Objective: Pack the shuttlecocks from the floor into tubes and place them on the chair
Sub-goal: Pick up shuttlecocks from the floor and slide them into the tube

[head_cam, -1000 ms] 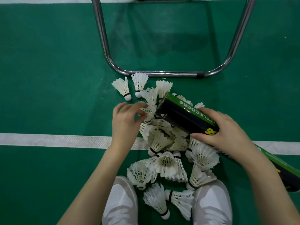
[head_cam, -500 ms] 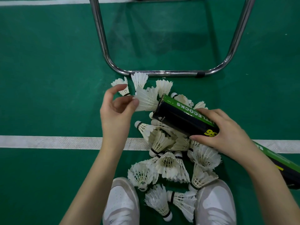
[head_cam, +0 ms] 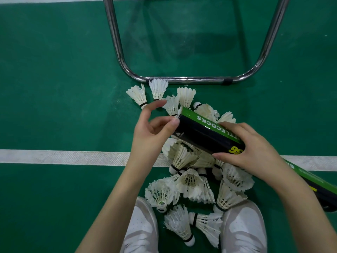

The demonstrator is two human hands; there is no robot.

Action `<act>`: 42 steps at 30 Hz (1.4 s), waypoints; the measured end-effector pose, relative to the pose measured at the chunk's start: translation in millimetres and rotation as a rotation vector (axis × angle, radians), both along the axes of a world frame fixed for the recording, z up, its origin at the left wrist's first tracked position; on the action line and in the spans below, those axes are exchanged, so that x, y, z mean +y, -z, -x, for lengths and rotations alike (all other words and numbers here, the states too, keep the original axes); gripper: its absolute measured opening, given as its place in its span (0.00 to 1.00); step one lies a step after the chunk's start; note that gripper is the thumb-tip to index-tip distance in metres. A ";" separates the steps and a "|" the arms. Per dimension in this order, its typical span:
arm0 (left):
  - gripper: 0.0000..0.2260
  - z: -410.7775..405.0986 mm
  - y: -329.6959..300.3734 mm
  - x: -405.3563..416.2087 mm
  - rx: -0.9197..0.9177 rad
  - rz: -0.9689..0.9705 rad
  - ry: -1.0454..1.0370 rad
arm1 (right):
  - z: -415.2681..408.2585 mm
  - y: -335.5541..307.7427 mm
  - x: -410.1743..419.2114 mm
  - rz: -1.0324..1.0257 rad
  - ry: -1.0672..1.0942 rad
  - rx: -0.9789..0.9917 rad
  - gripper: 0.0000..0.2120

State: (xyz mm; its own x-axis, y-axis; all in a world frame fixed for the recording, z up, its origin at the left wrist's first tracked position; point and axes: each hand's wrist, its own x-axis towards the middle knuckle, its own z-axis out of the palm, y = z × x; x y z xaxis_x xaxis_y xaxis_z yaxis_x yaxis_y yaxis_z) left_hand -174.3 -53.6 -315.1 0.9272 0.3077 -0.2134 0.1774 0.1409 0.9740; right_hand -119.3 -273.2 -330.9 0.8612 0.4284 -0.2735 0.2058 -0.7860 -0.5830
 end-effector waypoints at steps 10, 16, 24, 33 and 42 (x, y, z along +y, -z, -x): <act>0.26 -0.1 5.6 -4.1 0.016 -0.158 0.137 | 2.2 -0.1 2.5 -0.019 0.002 -0.008 0.36; 0.24 3.4 6.1 -1.5 0.024 -0.152 0.237 | 2.6 -1.4 4.7 -0.017 -0.011 -0.017 0.36; 0.33 3.0 4.2 1.3 0.032 -0.285 0.284 | 6.1 -1.7 3.5 -0.013 -0.024 -0.023 0.36; 0.34 3.3 6.5 3.7 0.020 -0.224 0.331 | 7.2 -0.4 3.4 0.006 -0.037 -0.017 0.35; 0.34 7.5 17.1 7.6 0.034 -0.286 0.284 | 6.4 -2.9 -0.5 0.023 -0.016 -0.020 0.37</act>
